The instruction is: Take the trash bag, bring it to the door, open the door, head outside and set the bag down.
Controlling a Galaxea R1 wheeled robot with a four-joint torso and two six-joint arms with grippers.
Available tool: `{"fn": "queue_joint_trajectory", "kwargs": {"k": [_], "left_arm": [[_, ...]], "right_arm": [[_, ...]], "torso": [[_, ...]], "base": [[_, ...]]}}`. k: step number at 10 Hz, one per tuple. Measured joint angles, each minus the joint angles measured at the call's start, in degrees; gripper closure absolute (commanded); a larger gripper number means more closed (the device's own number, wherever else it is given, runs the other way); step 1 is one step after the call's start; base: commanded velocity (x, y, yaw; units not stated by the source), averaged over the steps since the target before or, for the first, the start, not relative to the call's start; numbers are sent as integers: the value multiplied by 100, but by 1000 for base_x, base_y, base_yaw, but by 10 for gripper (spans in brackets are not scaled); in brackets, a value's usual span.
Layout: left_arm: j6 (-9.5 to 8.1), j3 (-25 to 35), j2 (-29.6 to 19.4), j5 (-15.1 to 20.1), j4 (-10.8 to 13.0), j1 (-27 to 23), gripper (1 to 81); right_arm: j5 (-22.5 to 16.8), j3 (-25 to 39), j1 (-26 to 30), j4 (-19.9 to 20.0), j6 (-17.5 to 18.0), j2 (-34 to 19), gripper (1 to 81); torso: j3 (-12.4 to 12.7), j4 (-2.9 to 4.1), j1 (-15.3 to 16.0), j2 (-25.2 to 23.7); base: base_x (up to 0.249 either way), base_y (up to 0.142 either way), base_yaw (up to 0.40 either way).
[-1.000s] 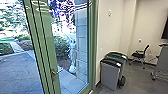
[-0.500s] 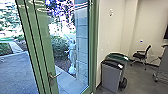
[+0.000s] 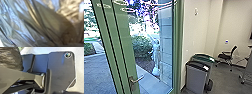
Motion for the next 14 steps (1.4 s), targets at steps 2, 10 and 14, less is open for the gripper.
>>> {"fn": "queue_joint_trajectory", "kwargs": {"k": [2, 10, 14], "left_arm": [[0, 0, 4, 0, 0, 0, 811], [0, 0, 4, 0, 4, 0, 811], [0, 0, 1, 0, 6, 0, 811]], "right_arm": [[0, -2, 0, 0, 0, 0, 10], [0, -6, 0, 0, 2, 0, 10], [0, -6, 0, 0, 2, 2, 10]], "torso": [[0, 0, 0, 0], [0, 0, 0, 0], [0, 0, 0, 0]], "base": [[146, 0, 0], [141, 0, 0], [117, 0, 0]]}}
